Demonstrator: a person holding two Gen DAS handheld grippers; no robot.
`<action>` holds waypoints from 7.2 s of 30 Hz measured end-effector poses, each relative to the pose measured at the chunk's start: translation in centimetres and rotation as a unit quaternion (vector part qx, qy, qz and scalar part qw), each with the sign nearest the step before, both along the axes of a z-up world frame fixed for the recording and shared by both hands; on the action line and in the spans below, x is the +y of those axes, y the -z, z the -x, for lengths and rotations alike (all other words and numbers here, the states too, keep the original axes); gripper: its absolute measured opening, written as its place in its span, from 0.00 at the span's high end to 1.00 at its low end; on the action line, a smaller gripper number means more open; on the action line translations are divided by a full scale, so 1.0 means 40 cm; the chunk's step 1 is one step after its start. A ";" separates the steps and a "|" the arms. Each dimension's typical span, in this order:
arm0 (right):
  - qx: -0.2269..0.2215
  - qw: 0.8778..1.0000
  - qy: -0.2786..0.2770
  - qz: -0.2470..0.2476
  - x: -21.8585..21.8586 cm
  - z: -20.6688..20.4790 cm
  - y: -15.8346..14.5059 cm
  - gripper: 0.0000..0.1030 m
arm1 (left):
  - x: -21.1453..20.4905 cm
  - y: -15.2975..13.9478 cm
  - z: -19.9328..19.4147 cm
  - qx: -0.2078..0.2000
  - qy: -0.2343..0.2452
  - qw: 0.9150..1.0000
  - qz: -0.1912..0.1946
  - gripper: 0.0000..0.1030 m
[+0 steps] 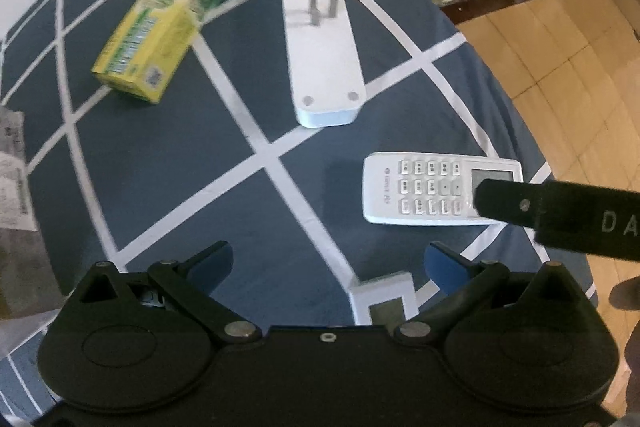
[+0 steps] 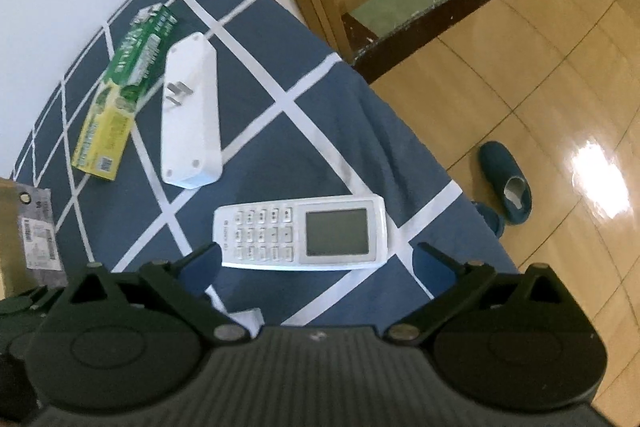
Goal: Organize objects
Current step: 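Close the left gripper on the phone handset while the right gripper grasps its other end, then lift the phone handset with both grippers and carry it over the box, then lower the phone handset with both grippers into the box, then open both grippers to release the handset and raise them out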
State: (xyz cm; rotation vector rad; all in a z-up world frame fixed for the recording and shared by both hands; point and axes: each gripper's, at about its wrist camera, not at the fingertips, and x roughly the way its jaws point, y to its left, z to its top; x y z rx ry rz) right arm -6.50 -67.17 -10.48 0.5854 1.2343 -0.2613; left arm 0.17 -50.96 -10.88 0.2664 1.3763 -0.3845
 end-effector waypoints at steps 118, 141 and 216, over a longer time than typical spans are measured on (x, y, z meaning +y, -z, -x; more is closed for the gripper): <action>-0.079 0.943 -0.323 -0.034 1.206 -0.437 -0.211 0.25 | 1.142 -0.275 -0.221 -0.069 -0.235 0.969 0.046 0.42; -0.028 0.940 -0.337 -0.037 1.325 -0.697 -0.039 0.25 | 1.283 -0.118 -0.482 -0.015 -0.233 0.971 0.049 0.42; -0.091 0.956 -0.279 0.014 1.004 -0.312 -0.241 0.00 | 1.072 -0.282 -0.105 -0.076 -0.220 0.972 0.029 0.00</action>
